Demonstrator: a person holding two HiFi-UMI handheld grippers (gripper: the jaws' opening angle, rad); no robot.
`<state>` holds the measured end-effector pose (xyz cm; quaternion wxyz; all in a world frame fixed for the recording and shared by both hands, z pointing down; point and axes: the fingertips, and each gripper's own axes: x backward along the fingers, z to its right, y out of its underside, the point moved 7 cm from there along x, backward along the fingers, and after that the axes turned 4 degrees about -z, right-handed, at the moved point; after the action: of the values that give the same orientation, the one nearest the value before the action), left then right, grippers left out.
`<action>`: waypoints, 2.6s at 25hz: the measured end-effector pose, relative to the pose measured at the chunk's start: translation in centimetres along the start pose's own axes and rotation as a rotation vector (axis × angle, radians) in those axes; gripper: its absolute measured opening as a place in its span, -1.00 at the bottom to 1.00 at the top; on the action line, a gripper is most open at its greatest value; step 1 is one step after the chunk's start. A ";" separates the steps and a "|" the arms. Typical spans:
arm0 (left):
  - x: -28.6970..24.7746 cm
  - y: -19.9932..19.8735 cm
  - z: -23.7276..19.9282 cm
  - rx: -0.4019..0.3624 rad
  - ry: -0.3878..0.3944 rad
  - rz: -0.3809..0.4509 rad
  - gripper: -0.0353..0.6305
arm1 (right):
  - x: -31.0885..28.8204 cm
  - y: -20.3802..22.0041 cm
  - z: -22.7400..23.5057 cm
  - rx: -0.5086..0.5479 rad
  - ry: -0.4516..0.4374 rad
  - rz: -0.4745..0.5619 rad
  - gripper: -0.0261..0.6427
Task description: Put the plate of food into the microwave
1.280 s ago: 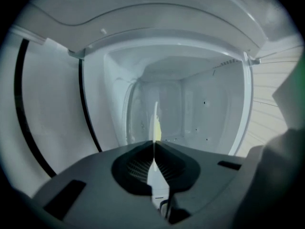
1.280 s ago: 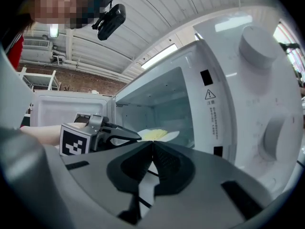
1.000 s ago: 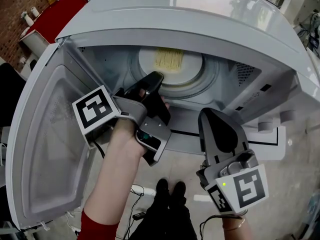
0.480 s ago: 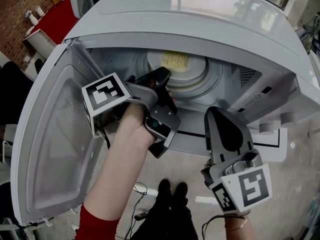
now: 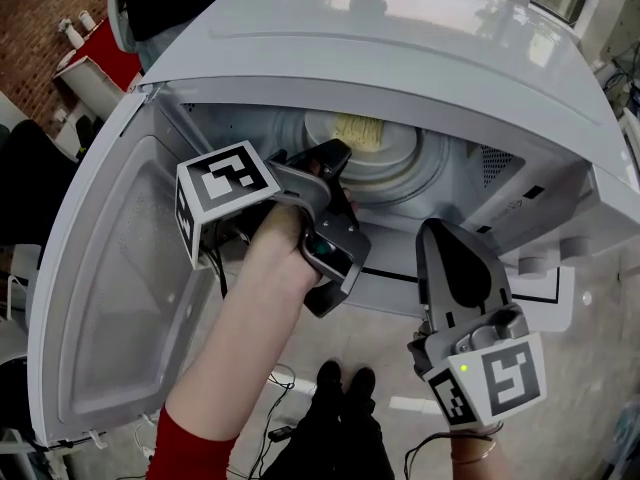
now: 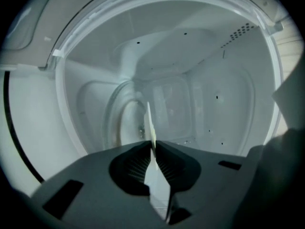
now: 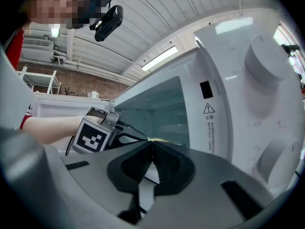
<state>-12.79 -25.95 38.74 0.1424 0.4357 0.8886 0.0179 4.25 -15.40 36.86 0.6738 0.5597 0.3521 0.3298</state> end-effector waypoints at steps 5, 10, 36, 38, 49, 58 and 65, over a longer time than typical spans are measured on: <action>-0.1 -0.6 -0.2 -0.107 -0.088 -0.025 -0.79 | -0.1 -0.6 0.2 -0.004 -0.002 0.009 -0.88; -0.3 -1.2 0.5 -0.265 -0.164 -0.035 -0.67 | -0.7 -0.9 0.5 0.015 -0.012 -0.005 -0.88; -0.3 -0.9 0.6 -0.904 -0.434 0.012 -0.50 | -3.8 -0.9 -0.4 0.058 -0.047 -0.087 -0.88; -0.3 -0.9 0.6 -0.948 -0.454 0.014 -0.48 | -3.9 -1.0 -0.3 0.059 -0.049 -0.088 -0.88; 0.7 -0.9 0.9 -1.056 -0.444 0.094 -0.39 | -4.5 -0.8 -0.5 0.062 -0.055 -0.088 -0.88; 3.7 0.2 2.3 -1.093 -0.244 0.199 -0.79 | -4.5 -1.4 -0.5 0.065 -0.053 -0.082 -0.88; 4.0 0.9 2.2 -1.056 -0.111 0.171 -0.87 | -4.2 -2.0 -0.2 0.070 -0.047 -0.081 -0.88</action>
<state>-13.82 -22.42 35.80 0.3869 0.3758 0.7111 0.4510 1.91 -19.11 35.30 0.6746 0.5760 0.3696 0.2766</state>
